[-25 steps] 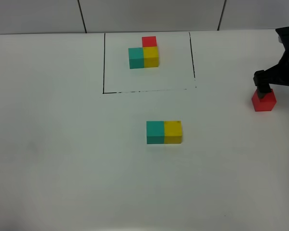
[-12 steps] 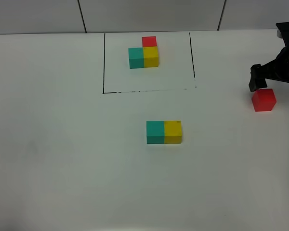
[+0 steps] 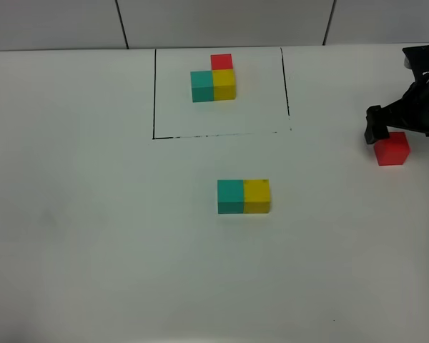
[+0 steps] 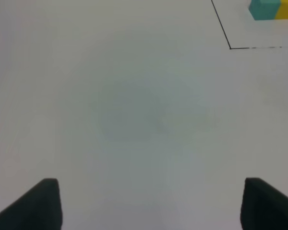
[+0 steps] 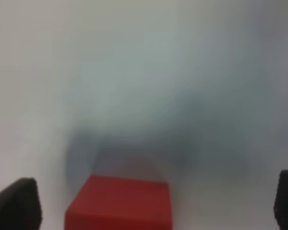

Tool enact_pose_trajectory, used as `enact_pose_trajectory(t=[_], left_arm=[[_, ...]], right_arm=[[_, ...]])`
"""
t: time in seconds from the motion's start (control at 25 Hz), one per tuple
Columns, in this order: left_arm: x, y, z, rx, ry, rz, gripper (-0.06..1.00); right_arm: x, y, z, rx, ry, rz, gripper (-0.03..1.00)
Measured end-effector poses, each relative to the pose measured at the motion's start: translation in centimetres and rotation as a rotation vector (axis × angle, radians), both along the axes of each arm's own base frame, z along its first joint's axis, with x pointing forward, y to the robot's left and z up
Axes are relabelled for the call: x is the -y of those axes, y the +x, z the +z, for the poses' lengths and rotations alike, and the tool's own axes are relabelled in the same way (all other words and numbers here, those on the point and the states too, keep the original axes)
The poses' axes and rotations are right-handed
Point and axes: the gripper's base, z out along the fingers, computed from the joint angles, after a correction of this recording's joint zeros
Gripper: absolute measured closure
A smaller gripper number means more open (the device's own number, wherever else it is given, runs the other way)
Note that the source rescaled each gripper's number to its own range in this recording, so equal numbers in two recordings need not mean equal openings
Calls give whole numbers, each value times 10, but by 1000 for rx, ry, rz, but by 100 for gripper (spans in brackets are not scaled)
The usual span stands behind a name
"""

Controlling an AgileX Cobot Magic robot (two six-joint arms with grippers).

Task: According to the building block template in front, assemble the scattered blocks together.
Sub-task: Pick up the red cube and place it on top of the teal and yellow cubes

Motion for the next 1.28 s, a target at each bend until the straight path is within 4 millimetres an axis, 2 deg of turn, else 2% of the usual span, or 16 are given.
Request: enact_pose_trajectory(t=[0.36,0.52,0.64,0.68,0.84,1.04,1.28], left_arm=[[0,0,0,0,0,0,15],[0,0,0,0,0,0,15],[0,0,0,0,0,0,15],[0,0,0,0,0,0,15],[0,0,0,0,0,0,15],[0,0,0,0,0,0,15],[0,0,0,0,0,0,15]], right_arm=[[4,0,-14,-38,3,-11,2],[4,0,-17,-44,2,-11,11],[4,0,-17,-44,2,-11,30],[4,0,-17,-44,2,-11,40],[4,0,-18,-45,4,-15,97],[-6,1,-12,-23,16,-36,95],[-51,-1,12,28,89,-153,95]])
